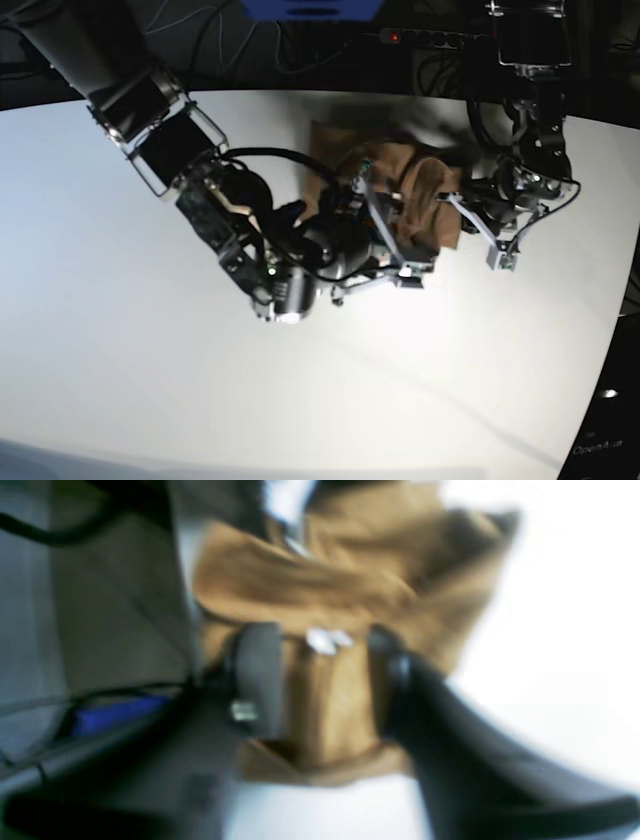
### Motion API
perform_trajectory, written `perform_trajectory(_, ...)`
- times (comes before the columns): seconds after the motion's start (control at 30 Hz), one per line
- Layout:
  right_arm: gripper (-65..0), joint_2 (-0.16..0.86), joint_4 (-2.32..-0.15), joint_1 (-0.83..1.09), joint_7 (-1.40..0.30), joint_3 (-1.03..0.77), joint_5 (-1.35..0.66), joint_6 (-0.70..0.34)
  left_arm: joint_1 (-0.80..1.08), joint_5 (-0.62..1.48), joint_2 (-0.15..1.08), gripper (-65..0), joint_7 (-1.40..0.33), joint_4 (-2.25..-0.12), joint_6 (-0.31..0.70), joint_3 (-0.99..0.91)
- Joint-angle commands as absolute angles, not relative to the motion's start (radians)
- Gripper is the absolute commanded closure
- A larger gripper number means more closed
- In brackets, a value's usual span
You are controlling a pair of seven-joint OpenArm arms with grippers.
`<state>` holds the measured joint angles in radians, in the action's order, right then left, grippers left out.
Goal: Fold the T-shirt properly
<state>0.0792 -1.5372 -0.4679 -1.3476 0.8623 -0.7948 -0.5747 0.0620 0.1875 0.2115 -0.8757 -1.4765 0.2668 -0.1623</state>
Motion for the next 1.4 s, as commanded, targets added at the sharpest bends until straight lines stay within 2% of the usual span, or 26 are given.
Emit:
perform_trajectory(0.0,-6.4,0.091,-1.552,-0.495,-1.331,0.854,-0.805,-0.578,0.071,0.171,0.225,-2.4,-0.94,-1.486,0.266,-0.163)
perform_trajectory(0.03,0.0,0.113,-1.552,-0.495,-1.322,0.854,-0.805,-0.578,0.073,0.171,0.229,-2.4,-0.947,-1.497,0.266,-0.163)
perform_trajectory(0.13,-0.6,0.168,-1.552,-0.492,-1.283,0.86,-0.805,-0.581,0.076,0.171,0.231,-2.4,-1.006,-1.537,0.266,-0.165)
perform_trajectory(0.27,-0.3,0.189,-1.552,-0.476,-1.25,0.871,-0.805,-0.581,0.079,0.163,0.231,-2.4,-1.02,-1.593,0.266,-0.165)
perform_trajectory(0.5,-0.3,0.173,-1.538,-0.463,-1.155,0.97,-0.803,-0.581,0.079,0.163,0.228,-2.4,-1.049,-1.606,0.266,-0.165)
perform_trajectory(0.8,-0.3,0.134,-1.353,-0.475,-0.958,1.19,-0.803,-0.581,0.081,0.171,0.229,-2.3,-1.109,-1.67,0.268,-0.229)
perform_trajectory(1.1,-0.3,0.134,-1.342,-0.49,-0.957,1.205,-0.803,-0.581,0.128,0.171,0.228,-2.3,-1.251,-1.897,0.268,-0.266)
perform_trajectory(1.37,-0.1,0.133,-1.426,-0.538,-1.072,1.202,-0.805,-0.581,0.166,0.173,0.185,-2.3,-1.248,-1.908,0.268,-0.263)
